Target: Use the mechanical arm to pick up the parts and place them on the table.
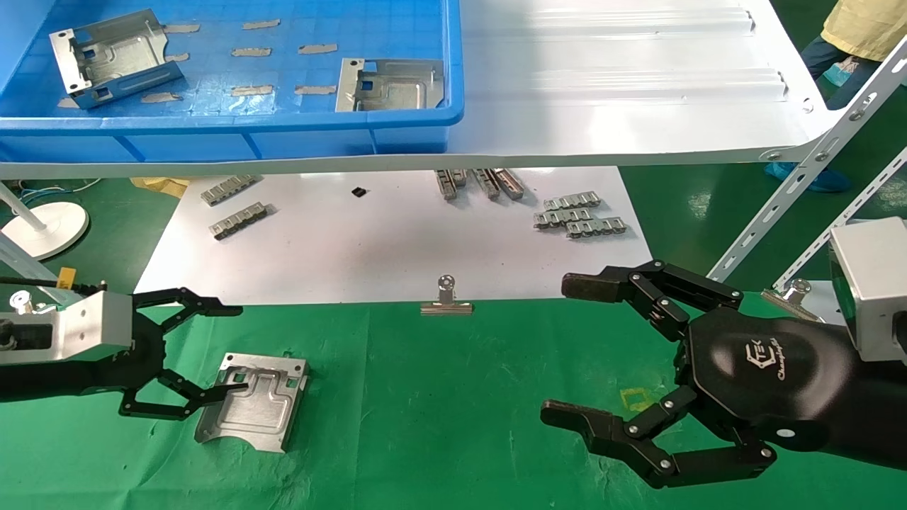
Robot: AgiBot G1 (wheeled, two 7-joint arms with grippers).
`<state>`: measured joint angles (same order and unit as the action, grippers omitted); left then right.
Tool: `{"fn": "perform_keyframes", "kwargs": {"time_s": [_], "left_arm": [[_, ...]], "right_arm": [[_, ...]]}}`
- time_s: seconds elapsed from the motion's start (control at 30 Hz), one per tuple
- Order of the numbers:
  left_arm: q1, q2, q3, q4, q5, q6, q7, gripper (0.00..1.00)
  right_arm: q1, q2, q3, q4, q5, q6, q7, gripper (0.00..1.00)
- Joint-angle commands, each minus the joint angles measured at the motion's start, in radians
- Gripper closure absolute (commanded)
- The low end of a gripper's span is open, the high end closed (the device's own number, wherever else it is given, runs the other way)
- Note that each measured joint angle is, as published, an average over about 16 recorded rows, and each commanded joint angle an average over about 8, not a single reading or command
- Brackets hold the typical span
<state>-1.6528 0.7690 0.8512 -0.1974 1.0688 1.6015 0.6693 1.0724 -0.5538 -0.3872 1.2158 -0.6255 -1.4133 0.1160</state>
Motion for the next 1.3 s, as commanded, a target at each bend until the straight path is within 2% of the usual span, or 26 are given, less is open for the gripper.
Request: {"fn": "perform_keyframes", "kwargs": {"time_s": [0.03,0.23,1.3], "left_arm": [[-0.003,0.000,0.001,0.002,0.002,0.000,0.008,0.00],[0.037,-0.011,-0.038,-0.072,-0.022,-0.007,-0.050,0.00],[0.350,-0.096,-0.347,-0.659,-0.205,-0.064,-0.517,0.00]], "right_arm": [[0.000,0.000,0.000,0.000,0.000,0.000,0.000,0.00],[0.000,0.000,0.000,0.000,0.000,0.000,0.000,0.00],[0.000,0.000,0.000,0.000,0.000,0.000,0.000,0.00]]}}
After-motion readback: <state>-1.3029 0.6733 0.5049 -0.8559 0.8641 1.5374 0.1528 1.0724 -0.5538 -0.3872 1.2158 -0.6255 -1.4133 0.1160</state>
